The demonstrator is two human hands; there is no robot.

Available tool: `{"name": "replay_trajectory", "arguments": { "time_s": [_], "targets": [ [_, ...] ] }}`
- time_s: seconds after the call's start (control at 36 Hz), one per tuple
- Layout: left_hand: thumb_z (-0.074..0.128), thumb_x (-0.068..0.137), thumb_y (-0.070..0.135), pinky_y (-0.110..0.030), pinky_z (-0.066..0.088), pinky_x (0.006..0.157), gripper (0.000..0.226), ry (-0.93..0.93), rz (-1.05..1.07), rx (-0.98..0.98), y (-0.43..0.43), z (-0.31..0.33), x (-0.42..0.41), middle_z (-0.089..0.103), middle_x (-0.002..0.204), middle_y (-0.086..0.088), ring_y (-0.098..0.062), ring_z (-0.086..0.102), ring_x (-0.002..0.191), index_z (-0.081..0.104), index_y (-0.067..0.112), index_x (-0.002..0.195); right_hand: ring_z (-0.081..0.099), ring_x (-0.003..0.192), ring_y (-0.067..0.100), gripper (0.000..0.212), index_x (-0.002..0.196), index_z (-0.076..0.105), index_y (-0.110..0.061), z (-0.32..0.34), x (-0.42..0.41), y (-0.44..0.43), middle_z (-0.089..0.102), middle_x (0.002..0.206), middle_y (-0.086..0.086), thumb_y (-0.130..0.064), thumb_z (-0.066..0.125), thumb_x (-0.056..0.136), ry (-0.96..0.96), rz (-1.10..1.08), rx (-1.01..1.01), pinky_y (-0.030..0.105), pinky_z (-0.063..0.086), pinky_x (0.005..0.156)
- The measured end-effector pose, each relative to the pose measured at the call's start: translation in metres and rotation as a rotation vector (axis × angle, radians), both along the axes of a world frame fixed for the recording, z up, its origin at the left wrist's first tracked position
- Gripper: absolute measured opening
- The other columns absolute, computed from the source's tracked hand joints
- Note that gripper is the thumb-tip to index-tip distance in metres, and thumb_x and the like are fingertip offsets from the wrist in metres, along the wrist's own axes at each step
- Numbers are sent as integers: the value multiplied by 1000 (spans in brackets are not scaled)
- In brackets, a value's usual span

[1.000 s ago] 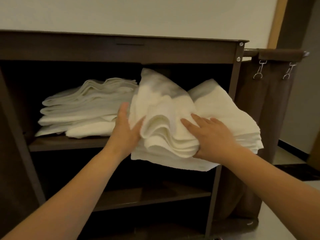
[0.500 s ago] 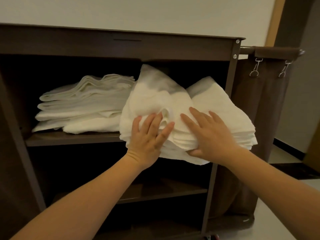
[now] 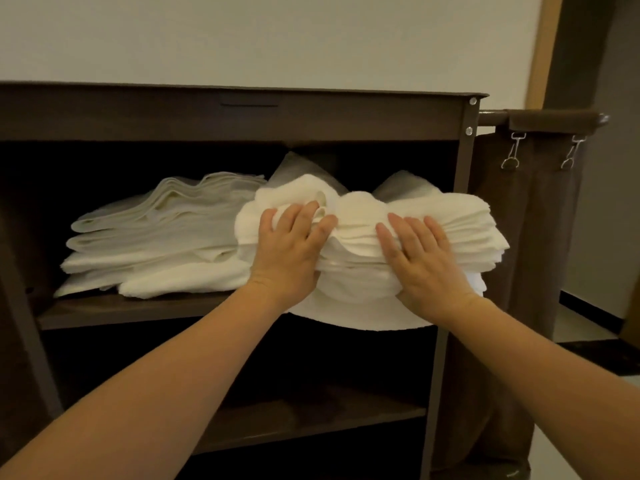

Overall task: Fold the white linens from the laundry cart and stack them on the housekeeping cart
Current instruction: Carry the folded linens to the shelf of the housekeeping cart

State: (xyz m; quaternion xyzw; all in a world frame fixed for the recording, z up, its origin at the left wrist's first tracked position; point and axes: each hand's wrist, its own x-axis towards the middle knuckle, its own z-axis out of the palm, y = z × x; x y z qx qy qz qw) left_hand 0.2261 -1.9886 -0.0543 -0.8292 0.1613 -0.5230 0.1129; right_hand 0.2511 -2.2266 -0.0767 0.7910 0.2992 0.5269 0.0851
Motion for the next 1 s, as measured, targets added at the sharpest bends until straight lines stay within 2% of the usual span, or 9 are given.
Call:
{"name": "replay_trajectory", "arguments": {
  "time_s": [0.14,0.19,0.31,0.36,0.44,0.53,0.69,0.86,1.0],
  "targets": [
    [85,41,21,-56,36,98,94,161,104,-4,2,-1,27,52,132,-14,-31,39,118,41,19,124,40,121,40,105,145,23,-11,18,34,11,35,139,18,-20,79,56,147,-93,-89,54,16,109],
    [84,53,24,-59,23,107,93,254,164,11,0,-6,32,41,143,-13,-30,31,131,34,21,132,39,122,39,106,145,23,-11,16,46,15,37,138,17,-25,79,57,174,-120,-135,55,18,110],
    [60,78,57,-56,-11,112,91,301,185,74,4,-26,30,4,158,-10,-29,-1,145,8,25,146,20,138,42,117,152,10,-13,3,45,3,19,152,21,-78,55,67,211,-169,-266,56,9,112],
    [55,64,78,-60,-5,112,111,276,155,129,11,-35,26,10,156,-15,-33,5,144,9,21,146,8,142,45,127,153,3,-13,-4,37,-5,8,156,24,-86,49,60,222,-193,-309,60,6,112],
    [70,46,76,-64,7,109,130,201,156,177,18,-38,31,20,150,-20,-37,22,138,17,15,148,11,140,49,129,153,4,-17,-8,37,-5,11,154,25,-61,78,57,215,-153,-252,63,5,111],
    [85,46,58,-62,14,105,117,106,94,129,13,-30,37,28,143,-17,-34,30,130,30,17,141,20,136,50,116,151,6,-19,-1,44,-4,18,151,23,-32,79,62,179,-107,-215,62,7,111],
    [85,48,50,-59,19,100,111,127,101,72,17,-25,63,32,139,-13,-32,34,124,30,20,139,31,132,47,118,150,9,-21,9,71,1,24,150,20,-26,81,57,172,-93,-203,59,17,113],
    [80,51,57,-60,35,94,106,218,122,-17,4,-26,92,48,135,-15,-31,41,117,34,24,140,25,137,43,123,150,-9,-23,11,110,-1,14,155,23,-59,74,67,436,-190,-75,51,23,113],
    [76,58,59,-63,29,100,103,304,141,-90,2,-29,112,44,143,-13,-34,45,124,28,30,144,7,145,33,115,148,-20,-31,15,121,2,0,159,12,-90,34,66,603,-171,-42,46,9,119]
  ]
}}
